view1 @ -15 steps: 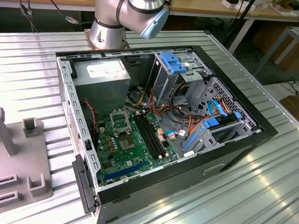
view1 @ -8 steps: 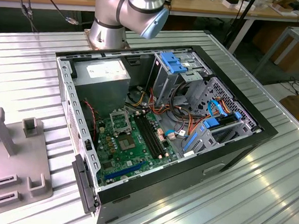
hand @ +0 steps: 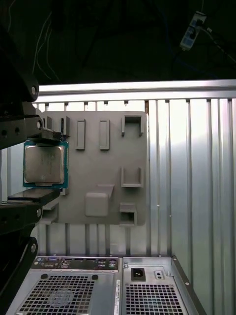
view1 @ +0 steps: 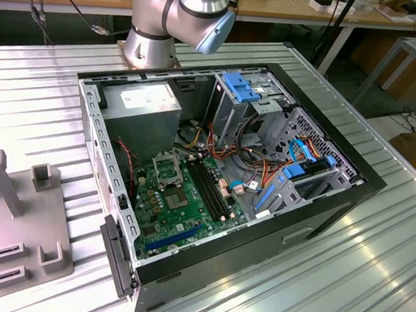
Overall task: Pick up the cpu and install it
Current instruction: 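Pick up the cpu and move it towards the insertion slot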
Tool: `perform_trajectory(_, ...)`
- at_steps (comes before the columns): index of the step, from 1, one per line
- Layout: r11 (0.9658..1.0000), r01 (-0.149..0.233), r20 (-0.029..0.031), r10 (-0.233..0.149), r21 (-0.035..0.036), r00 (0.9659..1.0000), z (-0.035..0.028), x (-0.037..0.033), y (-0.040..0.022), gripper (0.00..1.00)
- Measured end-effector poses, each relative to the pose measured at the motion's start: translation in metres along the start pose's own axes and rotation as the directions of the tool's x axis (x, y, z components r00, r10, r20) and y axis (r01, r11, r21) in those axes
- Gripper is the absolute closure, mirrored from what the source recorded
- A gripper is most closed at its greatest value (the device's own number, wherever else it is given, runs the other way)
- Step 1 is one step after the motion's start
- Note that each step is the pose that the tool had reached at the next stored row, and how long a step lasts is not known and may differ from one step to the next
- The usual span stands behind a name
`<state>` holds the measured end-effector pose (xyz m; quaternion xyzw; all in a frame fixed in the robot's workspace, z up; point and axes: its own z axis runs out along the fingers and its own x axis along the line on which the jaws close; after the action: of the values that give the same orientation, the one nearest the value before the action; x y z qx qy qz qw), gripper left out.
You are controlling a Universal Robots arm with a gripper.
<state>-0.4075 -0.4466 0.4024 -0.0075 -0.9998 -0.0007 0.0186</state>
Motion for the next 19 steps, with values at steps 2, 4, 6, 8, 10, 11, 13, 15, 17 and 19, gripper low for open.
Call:
perform_trajectory(2, 1.0000, 0.000, -0.0001, 0.000, 0.0001, 1.0000, -0.0001, -0.0011, 0.0000, 0.53)
perform_trajectory(4, 1.0000, 0.000, 0.0000, 0.000, 0.0001, 1.0000, -0.0001, -0.0022, 0.0000, 0.53)
perform_trajectory(6, 1.0000, 0.000, 0.0000, 0.000, 0.0001, 1.0000, -0.0002, -0.0034, 0.0000, 0.53)
perform_trajectory(8, 1.0000, 0.000, 0.0000, 0.000, 0.0001, 1.0000, -0.0002, -0.0044, 0.0000, 0.53)
perform_trajectory(10, 1.0000, 0.000, -0.0001, 0.000, 0.0001, 1.0000, -0.0003, -0.0054, 0.0001, 0.53)
perform_trajectory(11, 1.0000, 0.000, 0.0000, 0.000, 0.0001, 1.0000, -0.0002, -0.0058, 0.0001, 0.53)
perform_trajectory(13, 1.0000, 0.000, -0.0001, 0.000, 0.0001, 1.0000, -0.0003, -0.0070, 0.0001, 0.53)
perform_trajectory(15, 1.0000, 0.000, -0.0001, 0.000, 0.0001, 1.0000, -0.0004, -0.0083, 0.0001, 0.53)
perform_trajectory(17, 1.0000, 0.000, 0.0000, 0.000, 0.0001, 1.0000, -0.0004, -0.0095, 0.0001, 0.53)
perform_trajectory(19, 1.0000, 0.000, 0.0000, 0.000, 0.0001, 1.0000, -0.0004, -0.0107, 0.0001, 0.53)
